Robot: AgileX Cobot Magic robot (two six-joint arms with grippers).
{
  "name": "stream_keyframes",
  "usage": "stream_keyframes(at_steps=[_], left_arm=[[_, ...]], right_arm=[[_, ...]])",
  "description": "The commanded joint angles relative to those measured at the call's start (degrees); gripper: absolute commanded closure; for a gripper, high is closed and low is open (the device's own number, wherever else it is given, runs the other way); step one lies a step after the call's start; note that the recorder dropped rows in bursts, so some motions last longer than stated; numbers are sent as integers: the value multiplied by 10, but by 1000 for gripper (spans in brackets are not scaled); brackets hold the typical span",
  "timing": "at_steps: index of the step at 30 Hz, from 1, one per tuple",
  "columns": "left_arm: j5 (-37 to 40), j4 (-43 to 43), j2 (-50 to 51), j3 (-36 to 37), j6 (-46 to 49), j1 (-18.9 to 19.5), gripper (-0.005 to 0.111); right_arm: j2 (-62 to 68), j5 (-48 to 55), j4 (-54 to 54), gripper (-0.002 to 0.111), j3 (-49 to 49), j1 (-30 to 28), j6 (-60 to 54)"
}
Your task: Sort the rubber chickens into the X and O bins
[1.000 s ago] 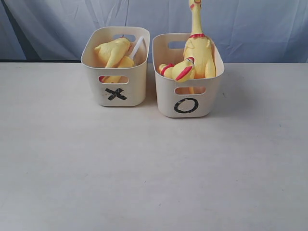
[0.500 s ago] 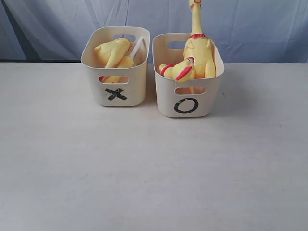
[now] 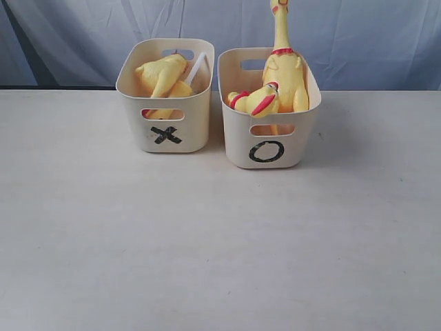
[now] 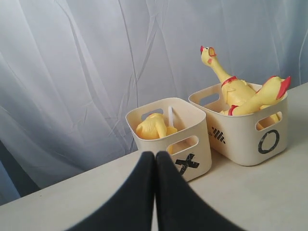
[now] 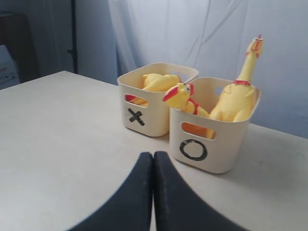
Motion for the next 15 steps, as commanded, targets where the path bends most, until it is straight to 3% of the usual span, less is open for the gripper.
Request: stream_keyframes(at_steps=[1, 6, 15], left_arm=[[1, 2, -2, 2, 0, 0, 106], [0, 0, -2, 2, 0, 12, 106], [0, 0, -2, 2, -1, 161, 106]], right_arm=[[-3, 0, 4, 108, 1, -67, -3], [-3, 0, 4, 108, 1, -133, -3], [-3, -1, 4, 108, 3, -168, -3]])
